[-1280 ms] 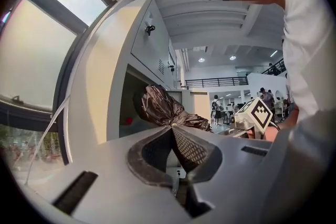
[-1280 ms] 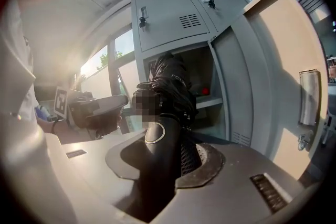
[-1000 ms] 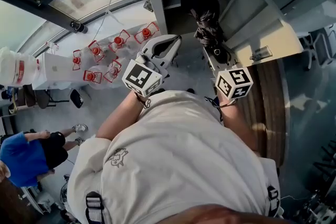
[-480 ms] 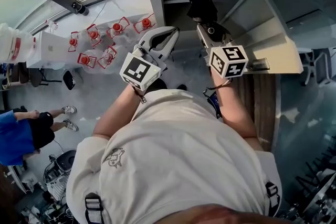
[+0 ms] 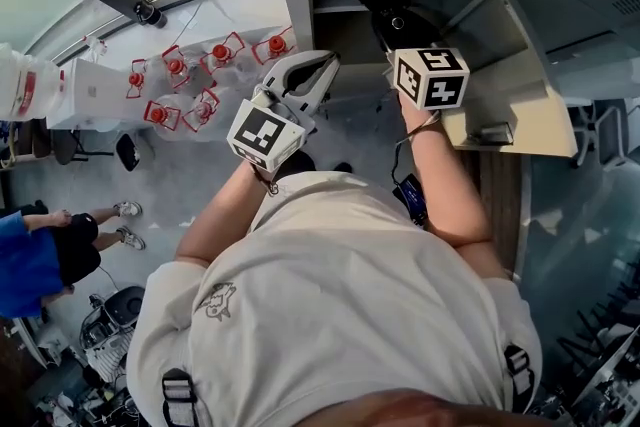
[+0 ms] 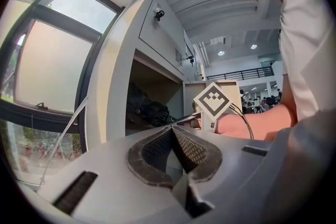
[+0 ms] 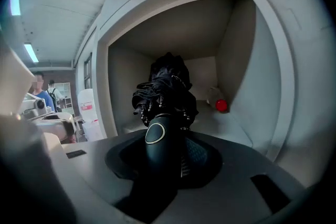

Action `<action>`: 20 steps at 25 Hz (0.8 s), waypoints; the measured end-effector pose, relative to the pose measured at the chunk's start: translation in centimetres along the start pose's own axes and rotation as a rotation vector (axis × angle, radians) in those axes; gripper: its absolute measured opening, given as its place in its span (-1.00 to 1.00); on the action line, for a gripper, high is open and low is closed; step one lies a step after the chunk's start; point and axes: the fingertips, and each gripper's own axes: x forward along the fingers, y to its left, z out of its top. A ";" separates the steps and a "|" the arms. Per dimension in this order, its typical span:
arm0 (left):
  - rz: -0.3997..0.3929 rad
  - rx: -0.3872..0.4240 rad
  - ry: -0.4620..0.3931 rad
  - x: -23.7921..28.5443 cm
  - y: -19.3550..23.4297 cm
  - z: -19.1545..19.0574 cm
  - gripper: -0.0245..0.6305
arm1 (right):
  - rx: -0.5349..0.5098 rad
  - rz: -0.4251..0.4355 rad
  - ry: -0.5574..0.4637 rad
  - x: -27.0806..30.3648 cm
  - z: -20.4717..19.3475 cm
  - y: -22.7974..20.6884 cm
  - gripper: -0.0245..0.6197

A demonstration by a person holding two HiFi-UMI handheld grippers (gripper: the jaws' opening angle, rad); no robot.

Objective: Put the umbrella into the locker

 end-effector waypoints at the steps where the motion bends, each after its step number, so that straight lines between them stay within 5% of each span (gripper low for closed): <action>1: 0.002 -0.003 -0.003 0.1 0.1 0.1 -0.89 | -0.011 -0.003 0.000 0.4 0.4 -0.2 -0.47; 20: 0.011 -0.011 0.005 0.0 1.3 -0.2 -0.89 | -0.081 -0.056 0.120 6.5 4.4 -3.9 -0.46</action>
